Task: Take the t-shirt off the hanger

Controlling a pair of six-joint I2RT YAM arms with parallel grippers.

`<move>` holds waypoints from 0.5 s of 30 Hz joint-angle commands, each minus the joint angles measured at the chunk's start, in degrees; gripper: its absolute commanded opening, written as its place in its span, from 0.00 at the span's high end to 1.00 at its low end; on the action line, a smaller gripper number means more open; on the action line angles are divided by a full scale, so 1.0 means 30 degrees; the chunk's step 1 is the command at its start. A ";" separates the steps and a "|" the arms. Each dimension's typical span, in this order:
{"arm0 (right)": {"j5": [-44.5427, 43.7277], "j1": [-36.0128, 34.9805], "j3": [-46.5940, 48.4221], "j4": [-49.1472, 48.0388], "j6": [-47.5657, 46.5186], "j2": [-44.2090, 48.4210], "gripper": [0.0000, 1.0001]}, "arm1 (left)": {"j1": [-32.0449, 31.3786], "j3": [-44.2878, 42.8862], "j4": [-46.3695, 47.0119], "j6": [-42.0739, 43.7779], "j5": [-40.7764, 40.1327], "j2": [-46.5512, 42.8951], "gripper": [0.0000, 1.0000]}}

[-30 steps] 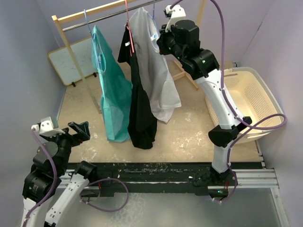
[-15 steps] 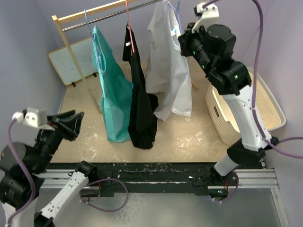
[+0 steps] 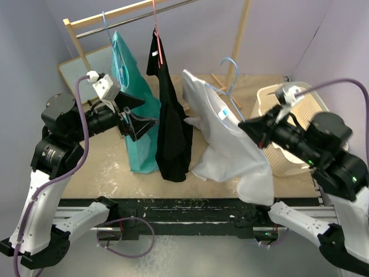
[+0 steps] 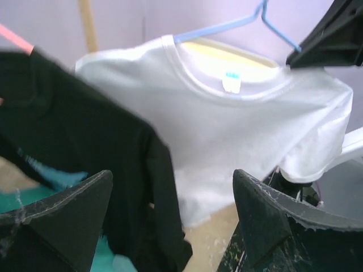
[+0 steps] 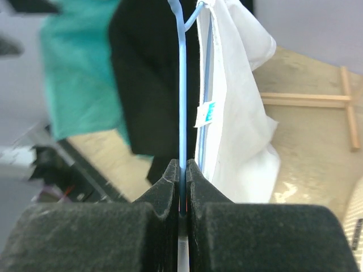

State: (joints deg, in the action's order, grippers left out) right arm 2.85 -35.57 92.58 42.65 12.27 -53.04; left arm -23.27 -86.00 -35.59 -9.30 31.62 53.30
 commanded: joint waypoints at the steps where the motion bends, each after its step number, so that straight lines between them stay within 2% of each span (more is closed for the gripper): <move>1: 0.5074 -0.0008 -0.0935 0.0291 0.0301 0.2013 1.00 | 0.0078 -0.0744 0.5973 -0.0853 0.4137 0.0441 0.10; 5: 0.5482 -0.0004 -0.2217 0.0699 0.0688 0.3213 1.00 | 0.0043 -0.0839 0.9957 -0.3106 0.5880 0.1457 0.10; 9: 0.6136 0.0000 -0.3209 0.0246 0.1039 0.3577 1.00 | -0.0348 -0.1795 1.1333 -0.4307 0.7001 0.2920 0.10; 11: 0.6283 -0.0008 -0.3361 0.0049 0.1090 0.3412 1.00 | -0.1206 -0.2489 1.0157 -0.3203 0.6580 0.3480 0.10; 15: 0.6752 -0.0004 -0.3165 -0.0404 0.1076 0.2962 1.00 | -0.3385 -0.4365 0.5920 0.0116 0.5191 0.4772 0.12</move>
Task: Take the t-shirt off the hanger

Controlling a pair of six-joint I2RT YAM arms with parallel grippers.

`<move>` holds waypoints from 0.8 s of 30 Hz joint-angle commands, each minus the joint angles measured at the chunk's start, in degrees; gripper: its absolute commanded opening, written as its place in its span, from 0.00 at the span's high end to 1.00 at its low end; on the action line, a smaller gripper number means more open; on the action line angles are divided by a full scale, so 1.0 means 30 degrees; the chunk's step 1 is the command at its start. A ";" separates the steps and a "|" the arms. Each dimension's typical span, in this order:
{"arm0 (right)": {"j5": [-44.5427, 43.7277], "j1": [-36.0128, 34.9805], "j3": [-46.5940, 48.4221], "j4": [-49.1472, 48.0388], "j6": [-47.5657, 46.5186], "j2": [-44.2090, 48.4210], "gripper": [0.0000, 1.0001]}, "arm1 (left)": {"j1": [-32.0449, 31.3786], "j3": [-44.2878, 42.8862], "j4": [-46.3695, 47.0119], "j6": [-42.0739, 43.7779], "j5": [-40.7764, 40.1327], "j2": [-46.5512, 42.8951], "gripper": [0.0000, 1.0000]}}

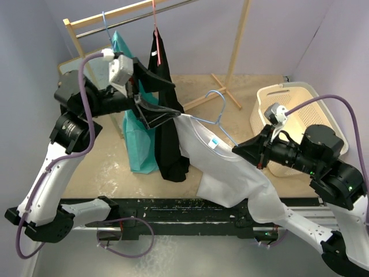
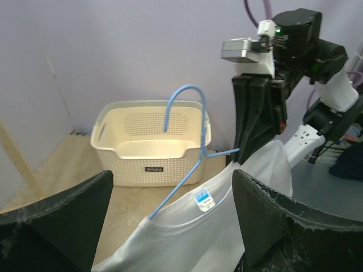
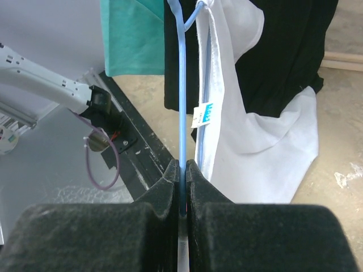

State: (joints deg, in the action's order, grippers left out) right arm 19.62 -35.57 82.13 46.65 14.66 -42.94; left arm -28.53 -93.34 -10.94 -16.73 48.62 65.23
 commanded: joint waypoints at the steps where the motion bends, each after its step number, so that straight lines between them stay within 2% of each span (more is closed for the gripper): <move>1: 0.1261 -0.0007 0.0475 -0.1776 0.0284 -0.0505 1.00 | -0.2168 -0.2268 -0.3139 0.3351 -0.0900 0.1142 0.12; 8: 0.1993 -0.0008 0.1599 -0.2080 0.0245 -0.0818 1.00 | -0.5474 -0.2680 -0.5918 0.6908 -0.3283 0.2504 0.14; 15: 0.2639 -0.0003 0.2573 -0.1919 0.0581 -0.0487 1.00 | -0.6280 -0.2132 -0.5992 0.7649 -0.4050 0.2686 0.17; 18: 0.2816 0.0003 0.2758 -0.1871 0.0805 -0.0367 1.00 | -0.6540 -0.2021 -0.5768 0.7603 -0.3943 0.2809 0.29; 24: 0.2556 0.0010 0.2673 -0.1543 0.0833 -0.0213 1.00 | -0.6885 -0.1610 -0.4767 0.7112 -0.3851 0.2712 0.75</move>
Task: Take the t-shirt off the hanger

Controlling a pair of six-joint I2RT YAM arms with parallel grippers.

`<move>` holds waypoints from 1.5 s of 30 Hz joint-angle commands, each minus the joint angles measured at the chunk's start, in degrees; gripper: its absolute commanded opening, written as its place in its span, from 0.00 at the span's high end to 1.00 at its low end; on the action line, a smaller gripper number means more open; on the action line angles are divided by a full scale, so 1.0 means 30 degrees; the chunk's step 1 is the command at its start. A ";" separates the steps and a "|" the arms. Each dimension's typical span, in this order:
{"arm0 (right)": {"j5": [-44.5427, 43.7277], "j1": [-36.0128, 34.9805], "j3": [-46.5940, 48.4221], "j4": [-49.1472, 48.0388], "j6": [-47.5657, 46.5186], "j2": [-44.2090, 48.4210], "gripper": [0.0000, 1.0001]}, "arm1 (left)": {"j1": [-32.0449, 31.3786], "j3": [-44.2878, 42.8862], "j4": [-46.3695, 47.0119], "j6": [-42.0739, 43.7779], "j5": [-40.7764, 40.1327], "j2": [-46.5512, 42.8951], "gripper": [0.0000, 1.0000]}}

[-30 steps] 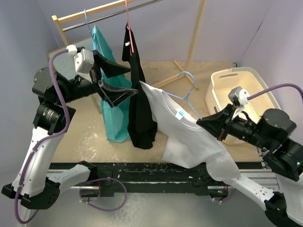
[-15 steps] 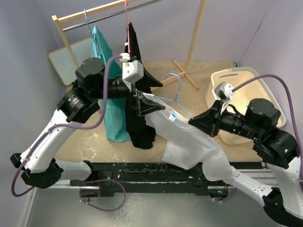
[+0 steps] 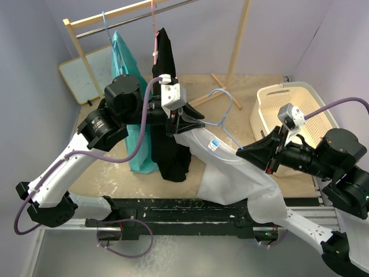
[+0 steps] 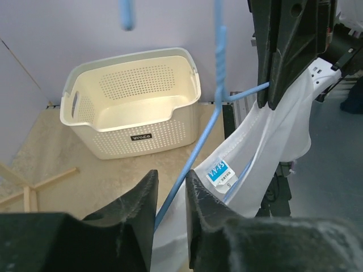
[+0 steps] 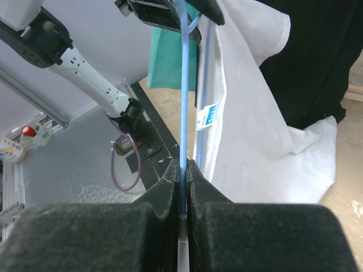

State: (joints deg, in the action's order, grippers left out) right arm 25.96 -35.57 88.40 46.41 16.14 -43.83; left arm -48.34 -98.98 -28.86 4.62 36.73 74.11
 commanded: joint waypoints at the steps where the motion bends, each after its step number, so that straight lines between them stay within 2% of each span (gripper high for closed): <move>1: 0.0432 0.0016 0.0565 -0.1415 0.0336 0.0121 1.00 | -0.0340 0.0331 0.1285 -0.0086 0.0097 -0.0258 0.78; 5: 0.0181 0.0011 0.0592 -0.1260 0.0359 0.0344 1.00 | -0.0484 0.0533 0.1275 -0.0069 0.0037 -0.0388 0.92; 9: -0.1159 -0.0008 0.0677 -0.0559 0.0368 0.0534 0.99 | -0.0528 0.0733 0.0853 0.0044 -0.0872 -0.0868 0.99; 14: -0.3782 -0.0008 0.0141 0.0987 0.0281 0.1149 0.66 | -0.0528 0.0747 0.0108 0.0652 -0.3838 -0.2360 1.00; 17: -0.4502 -0.0008 -0.0625 0.1569 0.0268 0.1870 0.53 | -0.0520 0.0463 -0.0391 0.0891 -0.4725 -0.3221 1.00; 19: -0.4886 -0.0007 -0.0977 0.1790 0.0258 0.2402 0.49 | -0.0528 0.0181 -0.0807 0.1061 -0.5109 -0.3595 1.00; 25: -0.5369 -0.0008 -0.1100 0.2129 0.0045 0.3250 0.47 | -0.0506 0.0160 -0.1506 0.1533 -0.6176 -0.4627 1.00; 27: -0.5335 0.0004 -0.1199 0.2070 -0.0107 0.3338 0.51 | -0.0528 0.0220 -0.1619 0.1573 -0.6345 -0.4863 1.00; 28: -0.5278 -0.0006 -0.1306 0.1993 -0.0191 0.3388 0.59 | -0.0528 0.0281 -0.1628 0.1585 -0.6354 -0.4959 1.00; 31: -0.5604 -0.0008 -0.1436 0.1862 -0.0246 0.3300 0.97 | -0.0528 0.0400 -0.1708 0.1585 -0.6648 -0.5184 1.00; 32: -0.6029 -0.0008 -0.1416 0.1945 -0.0179 0.3262 1.00 | -0.0528 0.0457 -0.1793 0.1655 -0.6838 -0.5292 1.00; 38: -1.1172 -0.0005 -0.1345 0.2736 0.0748 0.3262 1.00 | -0.0528 0.1282 -0.1849 0.1858 -0.8402 -0.6675 1.00; 45: -1.3874 0.0018 -0.1384 0.3218 0.1378 0.3402 1.00 | -0.0528 0.1307 -0.2045 0.1895 -0.9221 -0.7422 1.00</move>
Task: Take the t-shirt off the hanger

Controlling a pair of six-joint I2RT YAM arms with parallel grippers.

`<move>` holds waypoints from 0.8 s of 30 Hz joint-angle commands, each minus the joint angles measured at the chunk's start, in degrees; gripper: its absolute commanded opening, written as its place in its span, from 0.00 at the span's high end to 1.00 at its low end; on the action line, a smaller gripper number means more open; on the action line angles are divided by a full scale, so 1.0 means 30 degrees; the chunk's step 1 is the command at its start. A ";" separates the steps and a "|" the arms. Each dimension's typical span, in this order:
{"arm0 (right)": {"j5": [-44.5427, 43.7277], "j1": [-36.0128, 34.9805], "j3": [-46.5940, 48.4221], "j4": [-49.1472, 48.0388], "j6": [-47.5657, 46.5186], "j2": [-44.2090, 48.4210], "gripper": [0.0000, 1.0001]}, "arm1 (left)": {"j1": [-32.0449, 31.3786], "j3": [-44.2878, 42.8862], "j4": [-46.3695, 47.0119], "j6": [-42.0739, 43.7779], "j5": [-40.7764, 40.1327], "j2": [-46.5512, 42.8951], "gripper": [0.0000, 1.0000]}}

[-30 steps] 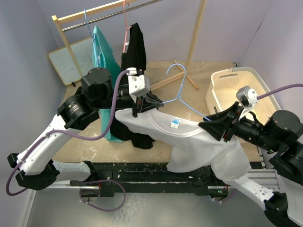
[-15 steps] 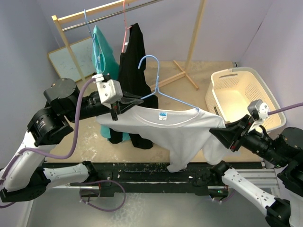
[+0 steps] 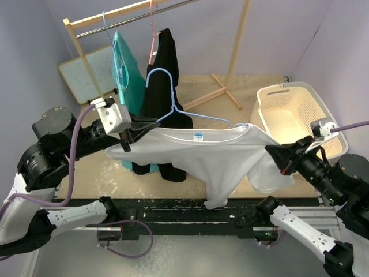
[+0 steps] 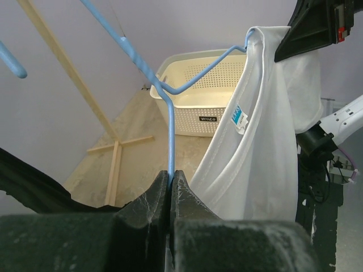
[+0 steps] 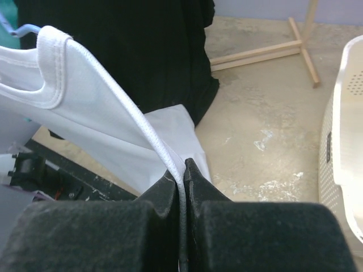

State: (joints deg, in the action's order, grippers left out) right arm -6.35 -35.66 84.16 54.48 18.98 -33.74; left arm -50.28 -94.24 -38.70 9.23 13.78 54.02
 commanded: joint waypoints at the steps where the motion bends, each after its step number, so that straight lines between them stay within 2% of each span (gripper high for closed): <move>1: -0.2759 0.0025 -0.0124 0.0272 0.0388 0.0099 1.00 | 0.0120 -0.0286 0.1249 0.0329 -0.1477 -0.0733 1.00; 3: -0.2850 0.0031 -0.0193 0.0405 0.0547 -0.0093 1.00 | 0.0120 -0.0385 0.1208 0.0219 -0.1487 -0.0662 1.00; 13: -0.7688 0.0021 -0.1215 0.3242 0.2841 -0.1475 1.00 | 0.0120 -0.0791 0.1376 0.0266 -0.2718 -0.1913 1.00; 17: -0.8196 0.0021 -0.1245 0.3584 0.3398 -0.1792 1.00 | 0.0120 -0.1165 0.0782 0.0322 -0.3235 -0.2373 1.00; 21: -0.6070 0.0023 -0.1743 0.2039 0.2690 -0.1654 1.00 | 0.0121 -0.1088 0.0616 0.0249 -0.3271 -0.2372 1.00; 23: -0.2973 0.0021 -0.2007 0.0267 0.1338 -0.1043 1.00 | 0.0145 -0.0940 0.0583 0.0085 -0.3127 -0.1984 1.00; 24: -0.1006 0.0029 -0.2012 -0.0589 0.0853 -0.0702 0.95 | 0.0123 -0.0750 0.0740 0.0016 -0.3129 -0.1740 1.00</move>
State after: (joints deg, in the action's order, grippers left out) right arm -17.63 -36.16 79.15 57.10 27.94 -38.70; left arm -50.33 -94.04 -40.88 9.08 8.51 48.97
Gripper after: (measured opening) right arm 0.011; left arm 0.021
